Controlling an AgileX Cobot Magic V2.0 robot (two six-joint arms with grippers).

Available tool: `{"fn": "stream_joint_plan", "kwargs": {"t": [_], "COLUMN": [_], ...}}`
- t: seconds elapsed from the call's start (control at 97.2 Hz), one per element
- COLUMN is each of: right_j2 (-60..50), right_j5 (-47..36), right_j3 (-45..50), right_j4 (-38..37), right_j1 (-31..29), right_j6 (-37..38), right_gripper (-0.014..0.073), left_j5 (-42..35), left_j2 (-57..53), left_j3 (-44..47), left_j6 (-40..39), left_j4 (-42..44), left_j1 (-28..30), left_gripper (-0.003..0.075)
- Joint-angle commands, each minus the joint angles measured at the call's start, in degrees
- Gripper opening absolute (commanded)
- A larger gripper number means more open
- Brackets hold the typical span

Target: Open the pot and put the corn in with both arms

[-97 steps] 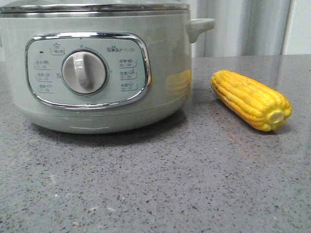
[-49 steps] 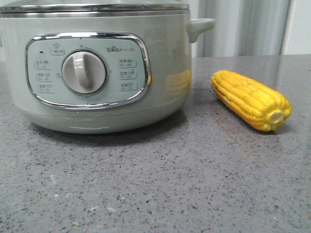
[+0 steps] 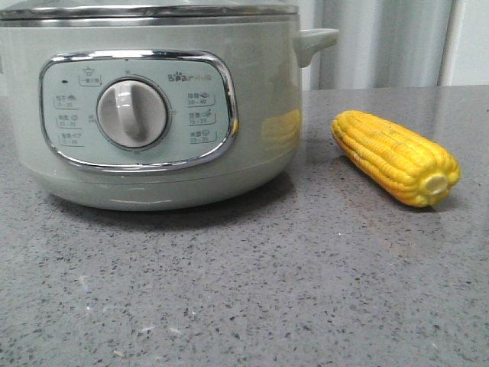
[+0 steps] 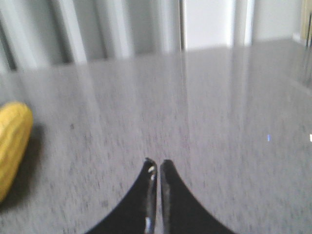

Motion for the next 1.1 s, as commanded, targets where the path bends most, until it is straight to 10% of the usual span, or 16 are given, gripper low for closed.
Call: {"fn": "stream_joint_plan", "kwargs": {"t": [0.0, 0.761, 1.091], "right_j2": [-1.29, 19.27, 19.27], "right_j5": [-8.91, 8.6, 7.06], "right_j3": [1.09, -17.41, -17.32], "right_j4": [-0.18, 4.63, 4.63], "right_j1": [-0.31, 3.06, 3.06], "right_j6": [-0.12, -0.12, -0.12], "right_gripper": [-0.0066, -0.0066, -0.0066], "left_j5": [-7.54, -12.31, -18.78], "left_j2": [-1.87, 19.83, 22.58], "left_j3": [-0.55, -15.46, -15.46], "left_j6": [0.09, -0.03, -0.87], "left_j4": [-0.63, 4.93, 0.27], "left_j1": [0.05, 0.05, 0.05], "left_gripper": [-0.002, -0.0016, 0.0393]}}
